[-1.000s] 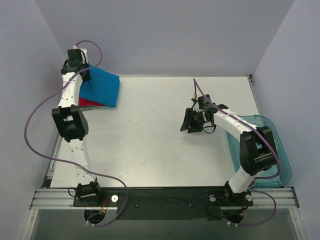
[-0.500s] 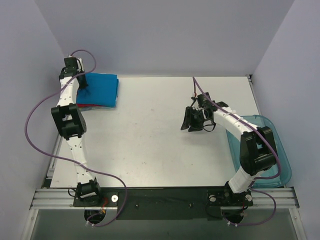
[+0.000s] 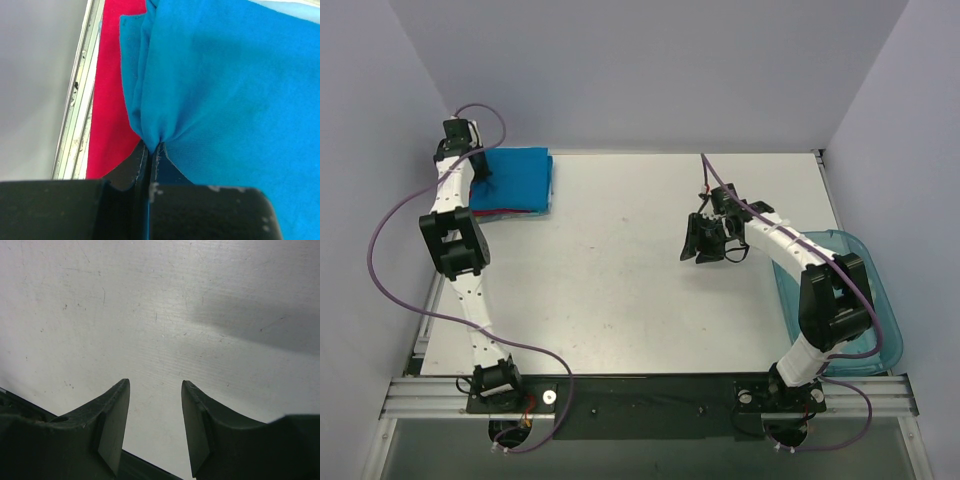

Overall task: Fold and stack the t-shirts
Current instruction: Put the neatly folded tshirt into the corner of the board with the left arm

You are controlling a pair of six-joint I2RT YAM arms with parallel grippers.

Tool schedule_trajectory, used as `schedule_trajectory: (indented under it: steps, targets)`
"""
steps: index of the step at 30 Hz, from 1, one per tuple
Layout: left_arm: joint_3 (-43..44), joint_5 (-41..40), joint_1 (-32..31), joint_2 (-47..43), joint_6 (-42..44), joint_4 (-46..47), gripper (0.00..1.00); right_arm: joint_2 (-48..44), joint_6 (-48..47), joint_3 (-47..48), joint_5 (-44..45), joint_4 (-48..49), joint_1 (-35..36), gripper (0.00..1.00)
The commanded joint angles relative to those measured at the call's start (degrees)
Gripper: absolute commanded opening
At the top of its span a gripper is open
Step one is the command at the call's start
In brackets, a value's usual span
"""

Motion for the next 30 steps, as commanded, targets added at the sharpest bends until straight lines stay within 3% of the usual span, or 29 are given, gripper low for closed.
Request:
schedule_trajectory:
  steps: [1,3,4,5,6,8,10,23,30]
  targets:
    - [-0.67,-3.54,1.38,-1.84,-0.09,2.62,0.00,-1.57,-0.54,1.24,1.28,-1.97,0.59,0.42]
    - [-0.67,-5.56,1.29,-1.22,0.27,2.27,0.00,-2.01,-0.63,0.98,1.36,-1.97,0.67,0.42]
    - [-0.76,-6.01,1.38,-0.87,0.62,2.09,0.06,-2.10,-0.80,0.89,1.54,-1.97,0.67,0.42]
    - [-0.93,-6.97,1.38,-0.87,0.88,2.01,0.21,-2.36,-0.72,0.71,1.80,-1.97,0.67,0.43]
    - [-1.11,-7.67,1.29,-0.87,1.06,2.01,0.43,-2.54,-0.72,0.62,1.89,-1.97,0.67,0.43]
    - [-1.20,-9.96,1.38,-1.22,2.71,2.27,0.64,-2.63,-0.81,0.45,2.07,-1.97,0.67,0.43]
    - [-1.20,-12.24,1.20,-2.18,4.82,2.79,0.70,-2.80,-0.98,0.54,1.98,-1.97,0.67,0.43]
    - [-4.18,-14.01,0.85,-15.01,14.85,-1.59,0.80,-9.74,-4.93,-0.51,4.09,-1.88,0.59,0.44]
    - [-12.26,-12.09,-1.08,-26.25,22.68,-4.14,0.80,-17.47,-8.10,-6.05,5.23,-0.65,-0.38,0.45]
